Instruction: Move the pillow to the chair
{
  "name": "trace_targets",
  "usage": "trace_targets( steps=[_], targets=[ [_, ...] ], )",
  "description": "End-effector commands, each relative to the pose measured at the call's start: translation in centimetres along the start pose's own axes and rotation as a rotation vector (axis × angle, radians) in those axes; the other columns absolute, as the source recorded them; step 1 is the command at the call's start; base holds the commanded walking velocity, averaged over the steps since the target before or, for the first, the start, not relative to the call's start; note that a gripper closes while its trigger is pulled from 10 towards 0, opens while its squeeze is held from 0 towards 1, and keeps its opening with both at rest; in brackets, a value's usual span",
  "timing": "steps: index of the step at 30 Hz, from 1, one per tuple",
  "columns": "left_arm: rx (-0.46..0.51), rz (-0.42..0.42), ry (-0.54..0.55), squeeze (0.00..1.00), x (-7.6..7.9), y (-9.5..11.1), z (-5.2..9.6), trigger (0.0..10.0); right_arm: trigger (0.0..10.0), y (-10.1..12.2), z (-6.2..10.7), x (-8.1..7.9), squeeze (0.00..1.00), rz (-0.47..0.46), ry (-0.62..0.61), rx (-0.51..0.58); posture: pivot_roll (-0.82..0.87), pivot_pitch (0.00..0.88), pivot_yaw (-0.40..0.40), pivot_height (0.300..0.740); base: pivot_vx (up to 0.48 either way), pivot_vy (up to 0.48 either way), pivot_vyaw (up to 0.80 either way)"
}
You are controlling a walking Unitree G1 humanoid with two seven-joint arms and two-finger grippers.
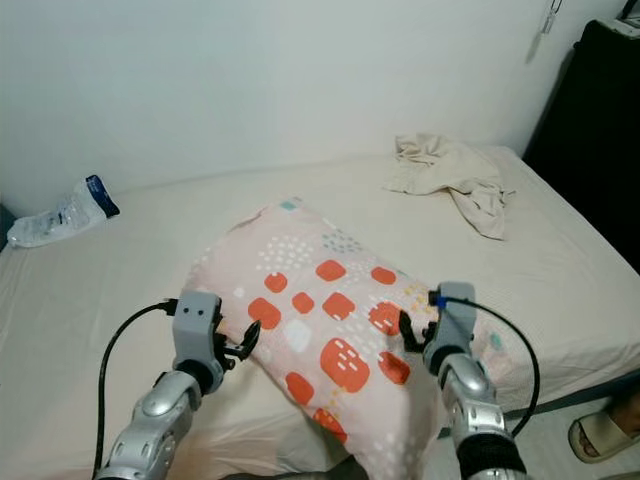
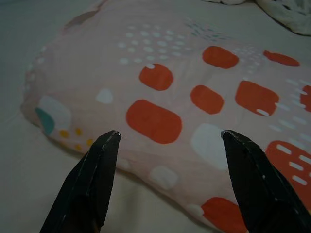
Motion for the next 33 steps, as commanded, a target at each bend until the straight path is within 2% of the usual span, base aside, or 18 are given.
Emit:
trace_targets(
  steps=[1, 12, 18, 23, 24, 26, 31, 33],
  targets=[
    [-0.016, -0.007, 0.013, 0.00, -0.4, -0.4, 0.0, 10.0, 10.0, -0.3, 0.0, 0.0, 0.00, -0.042, 0.008, -0.006, -0.05, 0.141, 0.052, 0.715, 0.000, 0.000, 0.00],
    [-0.006, -0.002, 0.001, 0.00, 0.1, -0.2, -0.3, 10.0, 10.0, 0.4, -0.2, -1.2, 0.00, -0.042, 0.088, 0.023, -0.05, 0.136, 0.048, 0.655, 0.000, 0.000, 0.00],
    [-0.005, -0.001, -0.004, 0.00, 0.2, -0.3, -0.3, 10.0, 10.0, 0.5, -0.2, -1.3, 0.00, -0.044, 0.086, 0.026, -0.05, 0.132, 0.046, 0.620, 0.000, 0.000, 0.00],
    [-0.005, 0.002, -0.017, 0.00, 0.4, -0.3, -0.4, 10.0, 10.0, 0.8, -0.2, 0.1, 0.00, -0.029, 0.009, 0.027, -0.05, 0.130, 0.047, 0.590, 0.000, 0.000, 0.00],
    [-0.005, 0.002, -0.022, 0.00, 0.5, -0.3, -0.3, 10.0, 10.0, 1.1, 0.0, 0.9, 0.00, -0.035, -0.025, 0.047, -0.05, 0.130, 0.049, 0.580, 0.000, 0.000, 0.00],
    [-0.005, 0.002, -0.027, 0.00, 0.6, -0.3, -0.3, 10.0, 10.0, 1.3, 0.1, 1.3, 0.00, -0.041, -0.036, 0.065, -0.05, 0.129, 0.049, 0.570, 0.000, 0.000, 0.00],
    [-0.002, 0.003, -0.036, 0.00, 0.7, -0.2, -0.3, 10.0, 10.0, 2.0, 0.6, 1.8, 0.00, -0.053, -0.038, 0.112, -0.05, 0.135, 0.050, 0.570, 0.000, 0.000, 0.00],
    [0.001, 0.005, -0.039, 0.00, 0.7, -0.2, -0.2, 10.0, 10.0, 2.2, 1.1, 2.5, 0.00, -0.052, -0.077, 0.136, -0.05, 0.138, 0.050, 0.570, 0.000, 0.000, 0.00]
  ],
)
Point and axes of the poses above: a point about 5 cm out from each wrist's last joint towards the gripper, its own z axis pointing back from the gripper into the wrist, its own y axis along the axis of the wrist's last joint, x = y × z, the point moved 2 cm from there along -z, pointing out of the wrist towards the gripper, and after that the axes turned 3 degrees about -z, right-handed, at the moved point
